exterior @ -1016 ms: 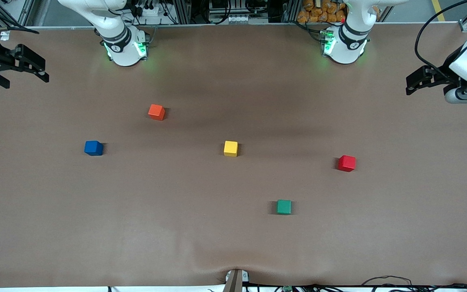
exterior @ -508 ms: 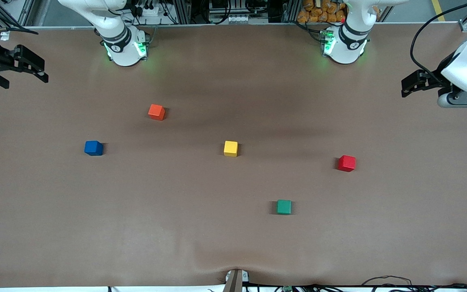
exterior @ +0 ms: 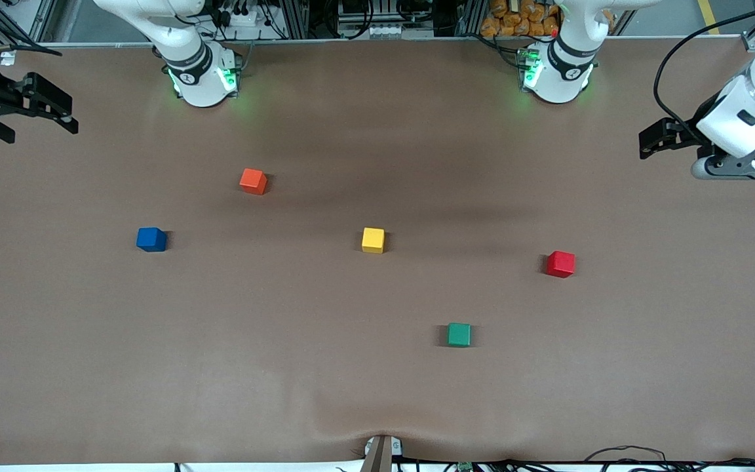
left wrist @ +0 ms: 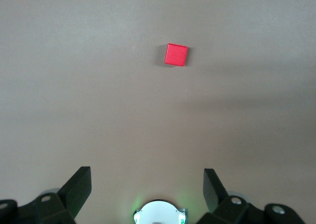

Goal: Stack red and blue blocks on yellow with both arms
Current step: 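Move the left gripper toward the red cube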

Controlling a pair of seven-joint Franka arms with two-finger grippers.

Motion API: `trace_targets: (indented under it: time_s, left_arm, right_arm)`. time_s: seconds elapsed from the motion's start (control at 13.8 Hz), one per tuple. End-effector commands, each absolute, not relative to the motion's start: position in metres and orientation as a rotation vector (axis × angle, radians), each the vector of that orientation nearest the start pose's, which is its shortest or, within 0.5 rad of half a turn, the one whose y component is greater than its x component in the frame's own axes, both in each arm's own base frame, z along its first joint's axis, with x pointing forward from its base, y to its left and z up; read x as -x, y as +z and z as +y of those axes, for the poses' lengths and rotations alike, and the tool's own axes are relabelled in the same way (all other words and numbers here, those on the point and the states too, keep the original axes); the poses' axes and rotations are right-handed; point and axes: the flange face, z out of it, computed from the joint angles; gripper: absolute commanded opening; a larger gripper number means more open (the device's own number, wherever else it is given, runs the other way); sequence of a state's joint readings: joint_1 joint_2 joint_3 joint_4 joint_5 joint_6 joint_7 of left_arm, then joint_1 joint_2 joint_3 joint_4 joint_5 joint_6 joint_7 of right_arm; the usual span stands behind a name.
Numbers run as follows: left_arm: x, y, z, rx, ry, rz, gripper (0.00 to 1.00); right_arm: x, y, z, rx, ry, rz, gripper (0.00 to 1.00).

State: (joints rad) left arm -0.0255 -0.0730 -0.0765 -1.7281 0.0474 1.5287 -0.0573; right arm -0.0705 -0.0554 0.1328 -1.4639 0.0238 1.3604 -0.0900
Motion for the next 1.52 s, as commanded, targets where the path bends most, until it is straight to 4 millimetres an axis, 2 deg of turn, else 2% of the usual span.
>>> trace_targets:
  time_s: [0.0,0.36,0.87,1.45]
  left_arm:
    - [-0.521,0.569,-0.056,3.077,0.189,0.069,1.00]
    - [-0.525,0.554,-0.069,3.072,0.211,0.087,1.00]
    - [-0.534,0.518,-0.084,3.061,0.283,0.081,1.00]
    - [-0.558,0.449,-0.086,3.051,0.445,0.084,1.00]
  right_arm:
    - [-0.513,0.688,0.034,3.103,0.081,-0.220,1.00]
    - [-0.515,0.684,0.030,3.102,0.098,-0.208,1.00]
    - [-0.515,0.684,0.026,3.102,0.097,-0.199,1.00]
    - [-0.515,0.684,0.025,3.103,0.100,-0.194,1.00]
